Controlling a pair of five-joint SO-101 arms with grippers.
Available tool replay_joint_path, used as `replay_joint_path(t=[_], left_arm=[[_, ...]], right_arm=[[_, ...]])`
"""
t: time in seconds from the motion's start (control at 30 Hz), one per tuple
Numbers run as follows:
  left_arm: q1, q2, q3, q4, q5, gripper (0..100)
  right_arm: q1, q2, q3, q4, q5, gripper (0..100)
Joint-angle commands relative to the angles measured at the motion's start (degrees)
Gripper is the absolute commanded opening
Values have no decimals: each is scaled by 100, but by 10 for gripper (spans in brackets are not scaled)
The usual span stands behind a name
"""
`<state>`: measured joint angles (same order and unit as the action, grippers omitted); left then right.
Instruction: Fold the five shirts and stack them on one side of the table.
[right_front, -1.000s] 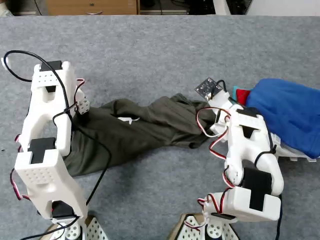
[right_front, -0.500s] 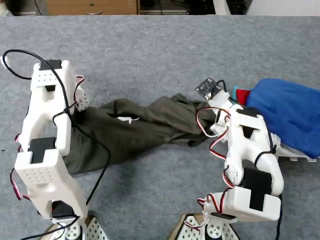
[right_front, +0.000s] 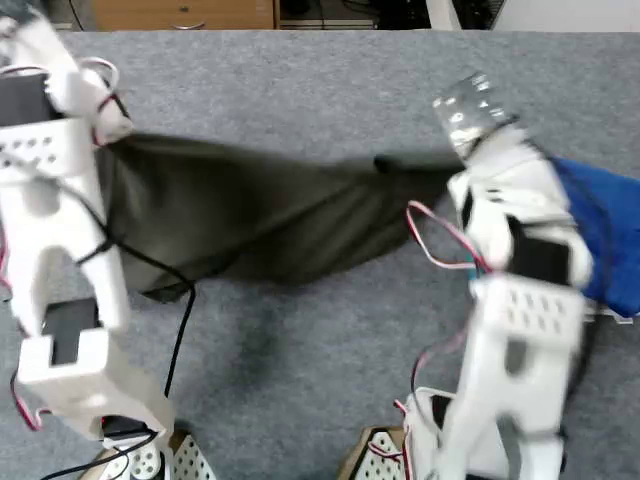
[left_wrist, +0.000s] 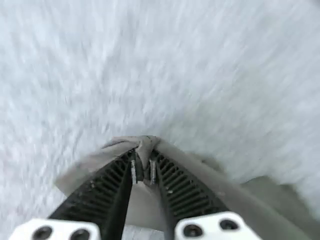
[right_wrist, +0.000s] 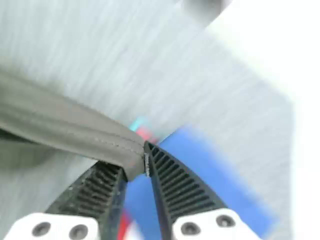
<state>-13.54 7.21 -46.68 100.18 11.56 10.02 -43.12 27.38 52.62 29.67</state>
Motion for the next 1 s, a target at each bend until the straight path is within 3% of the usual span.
replay_joint_path(t=[0.0,0.13,0.3,0.6,0.8,0.97], left_arm=[[-273,-901,-633,70,-53,18],[-642,-1578,-976,70,-123,18],[-1099,-2079,-1380,62,-668,18],[-1811,-2510,-2268,53,-905,18],[-2180,-2967,-1398,62,-1354,18],[-2198,-3829,396,70,-1556,18]], right_arm=[[-31,-690,-1042,-132,-598,5],[-57,-699,-2009,-422,-932,5],[-66,-699,-3002,-1292,-932,5],[-66,-356,-4954,-1864,-879,5],[-66,558,-6510,-1846,-519,5],[-171,1059,-6958,-1723,-396,5]])
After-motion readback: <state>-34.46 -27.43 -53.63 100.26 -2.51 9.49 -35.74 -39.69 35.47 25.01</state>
